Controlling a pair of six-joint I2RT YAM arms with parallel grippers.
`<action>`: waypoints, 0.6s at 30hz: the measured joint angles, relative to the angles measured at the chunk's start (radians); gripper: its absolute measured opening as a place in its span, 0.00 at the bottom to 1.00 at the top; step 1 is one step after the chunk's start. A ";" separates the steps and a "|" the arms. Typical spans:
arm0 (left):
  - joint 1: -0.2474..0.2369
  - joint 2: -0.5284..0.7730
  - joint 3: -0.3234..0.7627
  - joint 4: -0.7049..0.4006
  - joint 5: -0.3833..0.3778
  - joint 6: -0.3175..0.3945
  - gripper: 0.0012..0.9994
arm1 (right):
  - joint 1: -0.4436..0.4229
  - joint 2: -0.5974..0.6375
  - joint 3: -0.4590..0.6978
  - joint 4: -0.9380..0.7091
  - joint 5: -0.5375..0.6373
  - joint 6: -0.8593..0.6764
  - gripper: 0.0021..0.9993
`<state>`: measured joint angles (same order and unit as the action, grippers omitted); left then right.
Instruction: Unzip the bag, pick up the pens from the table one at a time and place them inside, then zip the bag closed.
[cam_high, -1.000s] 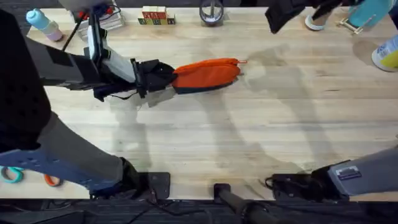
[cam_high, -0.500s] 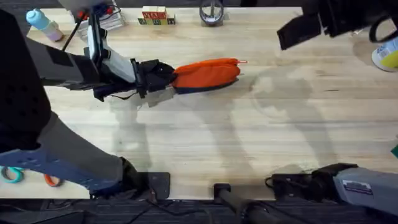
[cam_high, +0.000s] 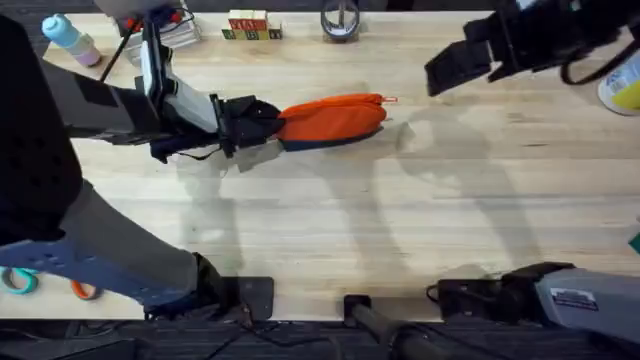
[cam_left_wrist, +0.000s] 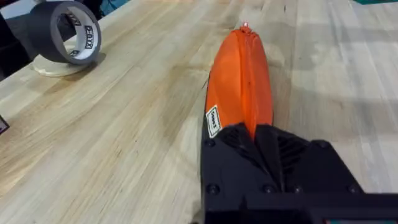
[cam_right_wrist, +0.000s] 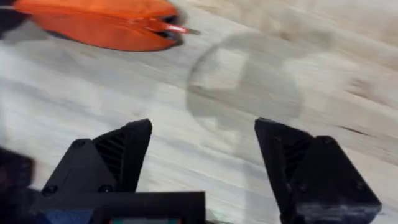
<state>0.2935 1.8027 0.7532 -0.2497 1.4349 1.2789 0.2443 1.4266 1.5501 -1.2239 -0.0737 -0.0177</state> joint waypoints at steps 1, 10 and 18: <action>0.000 0.000 0.000 0.000 0.000 0.000 0.04 | 0.000 0.008 0.000 0.004 -0.026 0.000 1.00; 0.000 0.000 0.000 0.000 0.000 0.000 0.04 | -0.047 0.079 -0.009 0.064 -0.305 0.019 1.00; 0.000 0.000 0.000 0.000 0.000 0.000 0.04 | -0.194 0.081 -0.010 0.078 -0.506 0.025 1.00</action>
<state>0.2935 1.8027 0.7529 -0.2497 1.4349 1.2789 0.0508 1.5078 1.5398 -1.1458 -0.5799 0.0070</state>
